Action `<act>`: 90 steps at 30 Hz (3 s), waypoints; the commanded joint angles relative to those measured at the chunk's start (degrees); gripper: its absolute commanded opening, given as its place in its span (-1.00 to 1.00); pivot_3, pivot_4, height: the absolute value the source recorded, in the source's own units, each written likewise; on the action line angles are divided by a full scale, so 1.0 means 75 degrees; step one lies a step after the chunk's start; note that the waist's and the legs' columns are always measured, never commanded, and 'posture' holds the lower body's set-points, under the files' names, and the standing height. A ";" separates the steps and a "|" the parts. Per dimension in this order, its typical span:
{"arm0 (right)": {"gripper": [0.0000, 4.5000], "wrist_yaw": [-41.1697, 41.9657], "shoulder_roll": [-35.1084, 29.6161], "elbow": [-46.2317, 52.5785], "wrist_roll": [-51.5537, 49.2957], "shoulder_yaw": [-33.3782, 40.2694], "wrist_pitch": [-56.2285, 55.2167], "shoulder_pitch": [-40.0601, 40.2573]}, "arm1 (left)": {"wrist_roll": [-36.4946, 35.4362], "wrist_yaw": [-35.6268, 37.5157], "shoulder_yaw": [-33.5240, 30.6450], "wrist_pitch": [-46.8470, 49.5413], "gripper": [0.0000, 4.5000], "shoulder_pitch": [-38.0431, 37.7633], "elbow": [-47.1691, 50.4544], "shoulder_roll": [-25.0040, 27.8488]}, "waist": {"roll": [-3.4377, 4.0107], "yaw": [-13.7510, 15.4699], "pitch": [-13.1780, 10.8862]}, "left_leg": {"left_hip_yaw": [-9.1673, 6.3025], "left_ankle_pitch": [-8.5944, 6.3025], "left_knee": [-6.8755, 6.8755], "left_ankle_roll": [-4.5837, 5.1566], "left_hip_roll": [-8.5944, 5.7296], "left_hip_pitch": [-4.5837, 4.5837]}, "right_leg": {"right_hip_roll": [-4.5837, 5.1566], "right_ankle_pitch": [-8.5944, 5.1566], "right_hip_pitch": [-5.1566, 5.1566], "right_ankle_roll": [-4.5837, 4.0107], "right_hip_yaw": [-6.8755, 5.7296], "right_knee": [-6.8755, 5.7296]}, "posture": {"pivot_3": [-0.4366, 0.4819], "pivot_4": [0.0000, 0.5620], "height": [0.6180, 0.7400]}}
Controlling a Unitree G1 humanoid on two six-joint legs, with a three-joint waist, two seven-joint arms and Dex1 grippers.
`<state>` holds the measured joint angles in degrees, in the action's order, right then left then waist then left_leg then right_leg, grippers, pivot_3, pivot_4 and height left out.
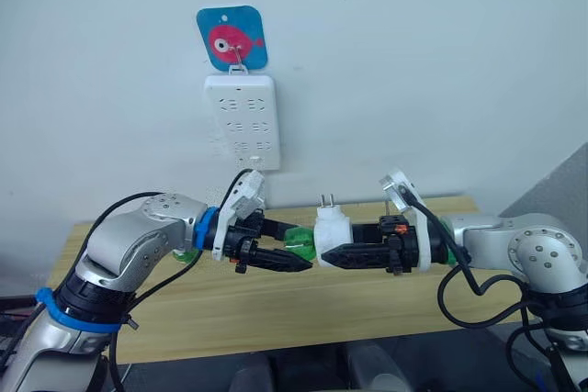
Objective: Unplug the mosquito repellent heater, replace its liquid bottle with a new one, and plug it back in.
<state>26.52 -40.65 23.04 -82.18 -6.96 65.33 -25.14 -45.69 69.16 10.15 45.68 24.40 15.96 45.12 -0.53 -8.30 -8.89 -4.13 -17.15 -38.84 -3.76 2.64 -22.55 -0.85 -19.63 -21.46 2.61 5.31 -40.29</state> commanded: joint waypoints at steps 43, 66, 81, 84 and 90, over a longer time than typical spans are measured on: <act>0.35 -0.0912 -0.0176 0.0159 -0.1411 0.0531 0.0219 0.0420 | 0.0666 -0.0745 -0.0222 -0.2309 0.01 -0.0777 0.0119 0.0185 | -0.0002 0.0028 -0.0002 | 0.0007 0.0002 -0.0007 0.0001 -0.0001 0.0004 | 0.0005 0.0006 0.0007 0.0006 0.0009 -0.0012 | -0.36 -0.59 1.00; 0.35 -0.0815 -0.0215 -0.0012 -0.1876 0.0674 0.0184 0.0491 | 0.1031 -0.0070 -0.1026 -0.2500 0.74 -0.0709 0.0859 0.0107 | 0.0000 0.0047 -0.0005 | 0.0004 0.0003 -0.0006 0.0003 -0.0001 0.0003 | 0.0000 0.0001 0.0003 -0.0003 0.0008 -0.0009 | -0.36 -0.58 1.00; 0.35 -0.1258 -0.0258 -0.0352 -0.2297 0.0697 0.0093 0.0473 | 0.3064 0.0295 -0.1219 -0.7854 0.74 -0.1886 0.0275 -0.0953 | 0.0000 0.0048 -0.0004 | 0.0019 0.0003 -0.0006 0.0003 0.0000 0.0004 | 0.0003 0.0002 0.0004 -0.0003 0.0015 -0.0011 | -0.35 -0.59 1.00; 0.35 -0.1301 -0.0241 -0.0350 -0.2316 0.0683 0.0080 0.0459 | 0.3261 0.0364 -0.1016 -0.8766 0.74 -0.1898 -0.0072 -0.1240 | 0.0000 0.0048 -0.0004 | 0.0021 0.0003 -0.0007 0.0003 -0.0001 0.0007 | 0.0004 0.0002 0.0006 -0.0003 0.0015 -0.0013 | -0.36 -0.59 1.00; 0.35 -0.1358 -0.0219 -0.0343 -0.2343 0.0680 0.0066 0.0442 | 0.3574 0.0163 -0.0810 -0.9626 0.74 -0.1733 -0.0688 -0.1641 | 0.0000 0.0046 -0.0004 | 0.0022 0.0003 -0.0007 0.0003 0.0000 0.0007 | 0.0004 0.0002 0.0006 -0.0003 0.0015 -0.0012 | -0.36 -0.59 1.00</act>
<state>16.07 -42.40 19.81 -97.90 -3.28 66.71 -21.07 -18.87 71.31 4.39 -24.66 10.54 10.50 32.75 -0.54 -7.95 -8.92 -3.96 -17.12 -38.89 -3.74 2.64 -22.51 -0.82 -19.61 -21.42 2.59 5.42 -40.39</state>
